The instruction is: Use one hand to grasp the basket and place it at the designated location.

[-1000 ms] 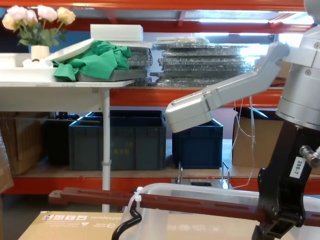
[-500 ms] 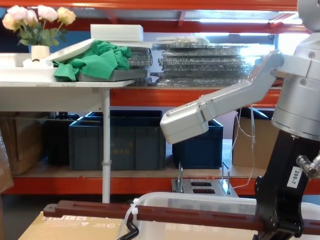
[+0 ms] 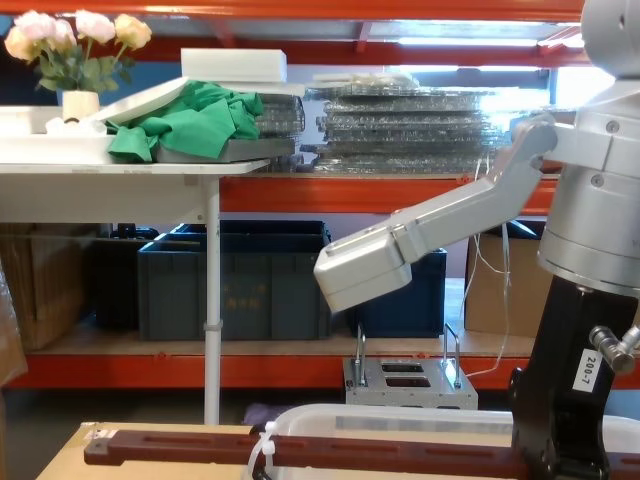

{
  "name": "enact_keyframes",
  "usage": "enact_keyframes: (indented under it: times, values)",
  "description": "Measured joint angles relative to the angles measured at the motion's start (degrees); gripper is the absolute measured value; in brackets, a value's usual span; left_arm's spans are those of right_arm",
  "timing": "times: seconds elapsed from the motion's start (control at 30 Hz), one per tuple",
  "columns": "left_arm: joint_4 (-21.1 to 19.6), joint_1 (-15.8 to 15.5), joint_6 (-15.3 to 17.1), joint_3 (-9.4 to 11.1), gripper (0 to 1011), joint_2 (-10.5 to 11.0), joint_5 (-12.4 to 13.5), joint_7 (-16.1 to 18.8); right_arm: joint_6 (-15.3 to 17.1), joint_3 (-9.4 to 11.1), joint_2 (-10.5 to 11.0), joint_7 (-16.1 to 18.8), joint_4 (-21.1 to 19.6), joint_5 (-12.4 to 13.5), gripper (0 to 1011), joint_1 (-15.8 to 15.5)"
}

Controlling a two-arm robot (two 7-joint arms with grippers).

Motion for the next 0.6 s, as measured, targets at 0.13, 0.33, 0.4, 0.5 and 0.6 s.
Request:
enact_keyframes:
  times: [0.13, 0.33, 0.4, 0.5, 0.6]
  values:
    - [0.0, 0.0, 0.0, 0.0, 0, 0.0, 0.0, 0.0, -0.2, -0.4, -0.2, 0.2, 0.3, 0.2, 0, 0.1]
    - [0.0, 0.0, 0.0, 0.0, 0, 0.0, 0.0, 0.0, -0.3, -0.7, -0.3, 0.3, 0.6, 0.4, 0, 0.1]
    - [0.0, 0.0, 0.0, 0.0, 0, 0.0, 0.0, 0.0, -0.3, -0.9, -0.3, 0.3, 0.7, 0.4, 0, 0.1]
    - [0.0, 0.0, 0.0, 0.0, 0, 0.0, 0.0, 0.0, -0.3, -1.1, -0.4, 0.3, 0.9, 0.3, 53, 0.1]
    - [0.0, 0.0, 0.0, 0.0, 0, 0.0, 0.0, 0.0, -0.3, -1.1, -0.2, 0.0, 0.8, 0.2, 100, -0.1]
